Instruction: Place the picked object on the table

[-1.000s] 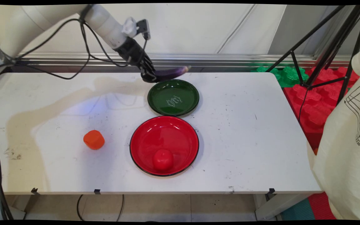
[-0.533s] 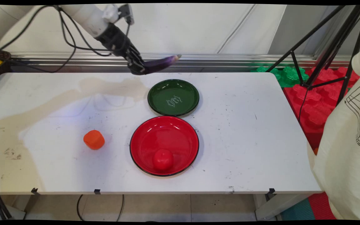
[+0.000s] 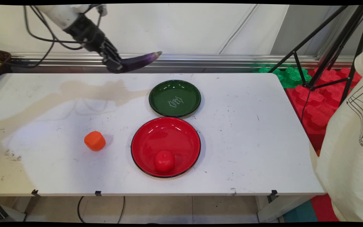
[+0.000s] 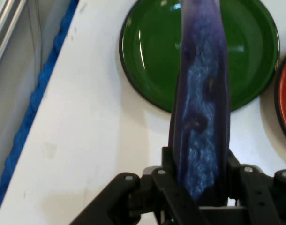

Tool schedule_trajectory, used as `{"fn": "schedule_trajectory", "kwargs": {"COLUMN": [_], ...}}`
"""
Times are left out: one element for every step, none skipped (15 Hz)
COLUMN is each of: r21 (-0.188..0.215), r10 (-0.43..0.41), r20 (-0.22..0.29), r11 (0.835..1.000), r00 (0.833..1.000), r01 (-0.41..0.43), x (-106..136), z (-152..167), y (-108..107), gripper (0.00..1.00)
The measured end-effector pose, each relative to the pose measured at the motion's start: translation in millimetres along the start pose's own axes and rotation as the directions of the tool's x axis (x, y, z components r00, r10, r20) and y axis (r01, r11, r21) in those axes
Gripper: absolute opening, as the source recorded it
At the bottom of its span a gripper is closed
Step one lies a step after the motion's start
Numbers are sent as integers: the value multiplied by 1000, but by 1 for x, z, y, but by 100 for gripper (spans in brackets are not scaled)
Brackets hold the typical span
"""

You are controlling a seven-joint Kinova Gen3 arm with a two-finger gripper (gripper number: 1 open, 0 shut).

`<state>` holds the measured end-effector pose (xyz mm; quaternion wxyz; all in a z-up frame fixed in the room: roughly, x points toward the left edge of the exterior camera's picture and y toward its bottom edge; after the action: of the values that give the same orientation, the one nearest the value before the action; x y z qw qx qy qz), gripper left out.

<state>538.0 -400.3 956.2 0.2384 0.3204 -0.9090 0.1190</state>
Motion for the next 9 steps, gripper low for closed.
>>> {"fn": "schedule_trajectory", "kwargs": {"r21": [-1,-3,-7,-11,-15,-20,-26,-31,-33], "r10": [-2,-1,1,5,8,12,13,13,13], "r20": [15,29,46,64,80,97,114,127,135], "r11": [1000,1000,1000,1000,1000,1000,1000,999,999], "r00": [1000,1000,999,998,997,995,993,992,991], "r01": [2,1,-1,-4,-7,-10,-11,-9,-9], "x": [-7,-13,-21,-28,-35,-43,-50,-56,-60], "z": [-7,-12,-18,-22,-25,-27,-29,-29,-29], "y": [1,2,4,5,6,8,10,11,12], "gripper": [0,0,0,0,0,0,0,0,0]}}
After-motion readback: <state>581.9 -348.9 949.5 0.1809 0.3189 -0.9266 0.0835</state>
